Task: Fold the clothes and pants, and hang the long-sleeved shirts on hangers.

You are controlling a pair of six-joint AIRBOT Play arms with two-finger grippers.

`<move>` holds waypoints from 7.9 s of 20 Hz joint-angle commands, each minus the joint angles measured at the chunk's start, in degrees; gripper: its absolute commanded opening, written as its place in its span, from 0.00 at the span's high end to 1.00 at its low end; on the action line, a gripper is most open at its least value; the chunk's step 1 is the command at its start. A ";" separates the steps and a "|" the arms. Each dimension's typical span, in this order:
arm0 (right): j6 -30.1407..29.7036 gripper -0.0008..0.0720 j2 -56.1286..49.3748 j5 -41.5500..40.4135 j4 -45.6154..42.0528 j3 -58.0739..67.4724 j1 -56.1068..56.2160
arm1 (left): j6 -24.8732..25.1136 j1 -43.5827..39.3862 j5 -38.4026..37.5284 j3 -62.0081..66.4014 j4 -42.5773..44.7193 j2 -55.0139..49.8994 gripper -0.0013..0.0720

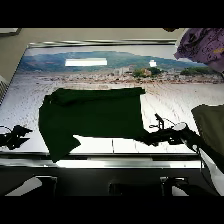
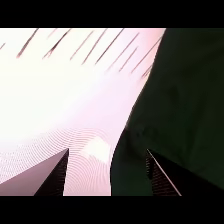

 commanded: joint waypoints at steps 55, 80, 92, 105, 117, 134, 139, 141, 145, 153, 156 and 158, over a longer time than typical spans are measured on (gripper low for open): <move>31.50 0.95 9.88 19.26 -38.95 86.93 0.09 | -19.85 -26.49 -7.34 61.57 10.71 16.20 0.96; 26.32 0.95 -39.91 31.32 -43.36 84.72 0.09 | -12.81 -36.00 -10.36 51.58 21.38 -31.76 0.96; 27.12 0.94 -40.37 34.80 -40.09 84.54 0.15 | -13.60 -36.24 -13.05 51.36 22.58 -32.87 0.96; 28.02 0.77 -44.57 44.33 -37.07 84.43 0.15 | -13.57 -36.24 -12.70 51.36 22.56 -33.07 0.95; 24.55 0.54 -41.05 40.59 -30.88 84.21 -0.04 | -15.54 -35.17 -13.05 53.29 22.36 -30.64 0.07; 8.17 0.55 -16.52 29.62 -12.39 52.24 -14.49 | -15.89 -12.92 -8.81 -12.07 3.34 18.21 0.04; 8.17 0.55 -16.15 29.77 -9.46 51.84 -14.49 | -14.12 -12.92 -3.80 -18.49 2.56 18.75 0.04; 8.59 0.55 -16.15 29.77 -8.13 51.84 -14.49 | -11.69 -12.94 -2.25 -19.65 -0.57 18.75 0.04; 9.62 0.56 -16.15 29.81 -8.20 51.84 -14.49 | -9.68 -14.82 -0.96 -19.87 -2.62 17.97 0.05; 10.49 0.56 -16.15 32.37 -7.04 51.84 -14.49 | -9.57 -25.90 4.72 -19.82 -6.21 9.64 0.33; 9.53 0.56 -15.91 32.83 -6.54 51.87 -14.93 | -9.18 -26.43 3.10 -19.80 -6.21 9.64 0.95; 8.96 0.55 -14.91 32.35 -10.25 51.89 -18.14 | -7.87 -26.43 1.40 -19.80 -6.21 9.66 0.95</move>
